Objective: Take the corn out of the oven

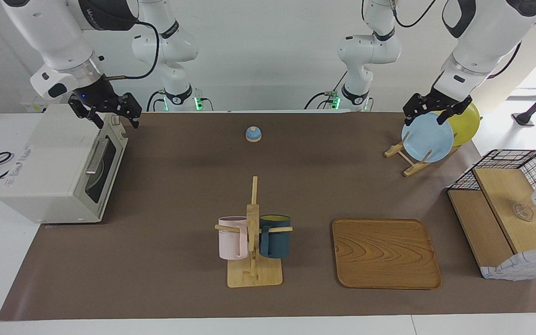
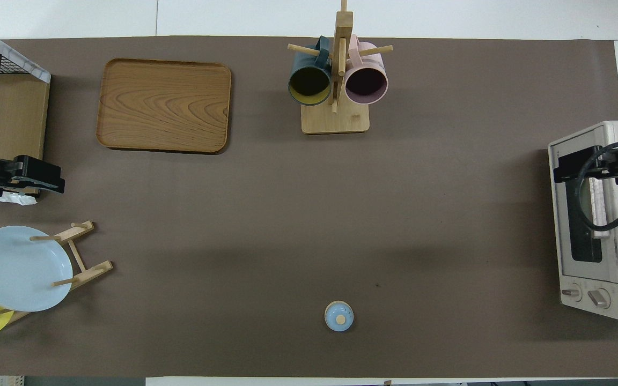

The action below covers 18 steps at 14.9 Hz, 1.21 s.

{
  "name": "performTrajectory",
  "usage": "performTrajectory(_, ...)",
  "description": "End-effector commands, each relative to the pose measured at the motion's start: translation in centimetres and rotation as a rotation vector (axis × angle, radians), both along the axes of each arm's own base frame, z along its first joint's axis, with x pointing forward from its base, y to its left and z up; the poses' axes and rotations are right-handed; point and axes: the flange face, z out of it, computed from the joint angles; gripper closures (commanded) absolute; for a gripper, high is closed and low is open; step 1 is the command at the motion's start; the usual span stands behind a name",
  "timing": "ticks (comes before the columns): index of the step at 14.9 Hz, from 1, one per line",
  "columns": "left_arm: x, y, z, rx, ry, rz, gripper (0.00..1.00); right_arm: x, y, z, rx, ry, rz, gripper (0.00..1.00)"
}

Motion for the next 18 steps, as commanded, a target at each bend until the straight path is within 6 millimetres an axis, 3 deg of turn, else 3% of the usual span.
performTrajectory(1, -0.5, 0.4, 0.5, 0.016, 0.000, 0.004, 0.00, 0.2, 0.1, 0.1, 0.022, -0.012, -0.020, 0.00)
performTrajectory(7, -0.5, 0.4, 0.5, 0.016, -0.002, 0.004, 0.00, 0.0, 0.1, 0.0, 0.023, -0.007, -0.019, 0.00)
performTrajectory(9, -0.5, 0.3, 0.5, 0.016, -0.002, 0.004, 0.00, 0.2, 0.2, -0.7, 0.020, -0.035, -0.015, 0.83)
performTrajectory(10, -0.5, 0.3, 0.6, 0.016, -0.003, 0.006, 0.00, -0.1, -0.1, -1.5, 0.016, -0.032, -0.011, 1.00)
performTrajectory(13, -0.5, -0.2, 0.6, 0.016, -0.003, -0.004, 0.00, -0.7, -1.0, -4.2, -0.022, -0.065, -0.013, 1.00)
performTrajectory(18, -0.5, -0.4, 0.6, 0.016, -0.006, -0.007, 0.00, -1.1, -5.2, -8.7, -0.115, -0.023, 0.000, 1.00)
